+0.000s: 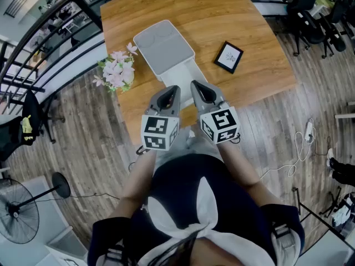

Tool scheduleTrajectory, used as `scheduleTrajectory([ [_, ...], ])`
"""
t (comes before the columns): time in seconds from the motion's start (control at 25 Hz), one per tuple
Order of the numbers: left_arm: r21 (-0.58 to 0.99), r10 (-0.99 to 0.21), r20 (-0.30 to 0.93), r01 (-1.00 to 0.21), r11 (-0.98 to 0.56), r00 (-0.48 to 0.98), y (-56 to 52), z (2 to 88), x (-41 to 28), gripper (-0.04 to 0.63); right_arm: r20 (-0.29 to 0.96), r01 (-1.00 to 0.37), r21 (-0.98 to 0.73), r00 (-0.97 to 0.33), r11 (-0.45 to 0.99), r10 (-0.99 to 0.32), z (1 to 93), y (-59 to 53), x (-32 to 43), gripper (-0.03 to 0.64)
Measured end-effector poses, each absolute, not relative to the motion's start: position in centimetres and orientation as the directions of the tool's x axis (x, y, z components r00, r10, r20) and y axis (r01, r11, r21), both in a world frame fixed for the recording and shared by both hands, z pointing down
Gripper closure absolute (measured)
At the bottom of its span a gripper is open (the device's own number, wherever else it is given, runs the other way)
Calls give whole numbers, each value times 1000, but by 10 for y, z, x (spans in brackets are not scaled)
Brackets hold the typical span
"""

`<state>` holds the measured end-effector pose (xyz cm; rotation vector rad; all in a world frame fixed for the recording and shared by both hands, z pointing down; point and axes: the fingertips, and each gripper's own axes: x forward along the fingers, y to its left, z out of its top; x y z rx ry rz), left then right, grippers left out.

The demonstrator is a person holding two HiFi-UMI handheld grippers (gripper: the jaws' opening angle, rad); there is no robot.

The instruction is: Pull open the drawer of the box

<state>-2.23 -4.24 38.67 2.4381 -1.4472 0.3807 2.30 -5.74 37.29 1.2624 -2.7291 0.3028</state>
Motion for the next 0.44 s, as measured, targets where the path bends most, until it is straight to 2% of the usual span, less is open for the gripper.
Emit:
scheduleTrajectory([
  [0.44,85,-808,369,-882,-463,460,-45,385,-15,576,200,-764,-124,-644,633,-738,373,-60,29,620],
])
